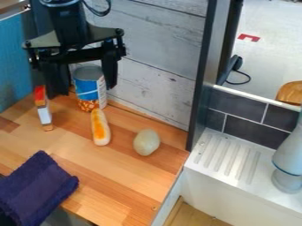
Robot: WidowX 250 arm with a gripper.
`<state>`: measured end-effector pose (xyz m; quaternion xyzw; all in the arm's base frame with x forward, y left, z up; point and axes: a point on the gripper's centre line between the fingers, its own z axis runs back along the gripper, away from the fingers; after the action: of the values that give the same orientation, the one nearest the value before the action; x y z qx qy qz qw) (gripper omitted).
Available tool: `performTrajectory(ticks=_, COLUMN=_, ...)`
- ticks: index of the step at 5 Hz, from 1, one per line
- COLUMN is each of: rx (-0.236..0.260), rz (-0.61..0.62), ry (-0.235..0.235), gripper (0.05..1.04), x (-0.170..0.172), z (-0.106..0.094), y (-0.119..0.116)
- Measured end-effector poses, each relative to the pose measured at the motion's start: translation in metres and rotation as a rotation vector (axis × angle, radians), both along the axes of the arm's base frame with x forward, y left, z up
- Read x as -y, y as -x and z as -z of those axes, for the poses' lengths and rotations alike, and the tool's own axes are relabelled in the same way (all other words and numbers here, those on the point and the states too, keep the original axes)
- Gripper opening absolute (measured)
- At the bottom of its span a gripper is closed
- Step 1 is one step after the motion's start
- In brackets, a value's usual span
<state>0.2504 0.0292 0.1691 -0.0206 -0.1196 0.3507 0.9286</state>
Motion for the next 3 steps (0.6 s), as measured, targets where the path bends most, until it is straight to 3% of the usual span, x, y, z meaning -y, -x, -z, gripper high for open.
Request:
performTrajectory(ticks=1, rx=-0.021, rz=0.004, ry=0.003, gripper=1.001, x=0.0, z=0.007, y=0.002)
performTrajectory(ticks=2, rx=-0.059, rz=0.013, ry=-0.011, gripper=1.001, x=-0.016, z=0.037, y=0.017)
performTrajectory(ticks=3, rx=-0.019, rz=0.07, ry=-0.025, gripper=1.001, x=-0.022, z=0.059, y=0.022)
